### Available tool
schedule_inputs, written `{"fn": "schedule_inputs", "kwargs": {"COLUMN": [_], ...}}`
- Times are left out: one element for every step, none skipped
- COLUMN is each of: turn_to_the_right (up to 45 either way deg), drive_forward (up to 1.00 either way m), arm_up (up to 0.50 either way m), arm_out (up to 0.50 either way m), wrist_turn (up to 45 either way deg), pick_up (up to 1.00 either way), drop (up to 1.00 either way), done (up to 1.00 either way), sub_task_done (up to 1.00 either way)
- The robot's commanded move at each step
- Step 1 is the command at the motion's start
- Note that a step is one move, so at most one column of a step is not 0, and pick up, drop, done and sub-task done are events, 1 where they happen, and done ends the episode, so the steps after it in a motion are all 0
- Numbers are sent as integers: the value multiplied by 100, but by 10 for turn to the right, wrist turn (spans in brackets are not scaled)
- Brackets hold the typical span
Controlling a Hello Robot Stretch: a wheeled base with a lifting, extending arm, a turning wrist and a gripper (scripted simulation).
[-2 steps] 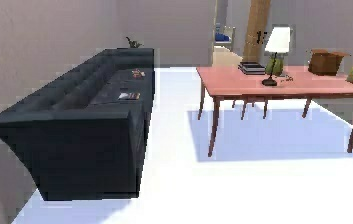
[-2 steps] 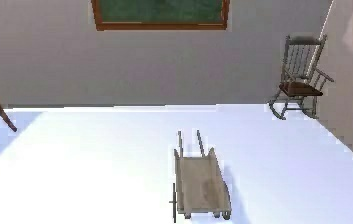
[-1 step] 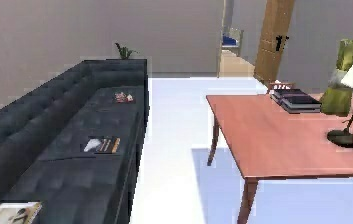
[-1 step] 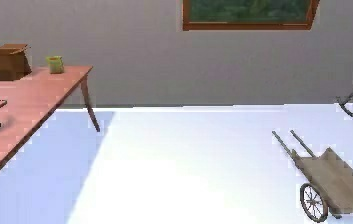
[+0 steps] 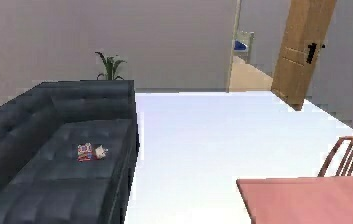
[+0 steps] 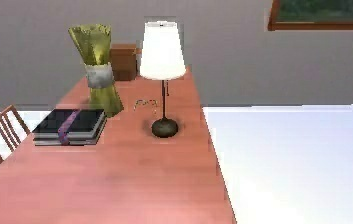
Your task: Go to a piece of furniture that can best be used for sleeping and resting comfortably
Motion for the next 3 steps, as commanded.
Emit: {"fn": "schedule_inputs", "kwargs": {"turn_to_the_right": [0, 240, 0], "drive_forward": [80, 0, 100], "arm_up": [0, 0, 0], "arm_out": [0, 0, 0], "wrist_turn": [0, 0, 0], "pick_up": [0, 0, 0], "drop": [0, 0, 0], "done": [0, 0, 0], "sub_task_done": [0, 0, 0]}}
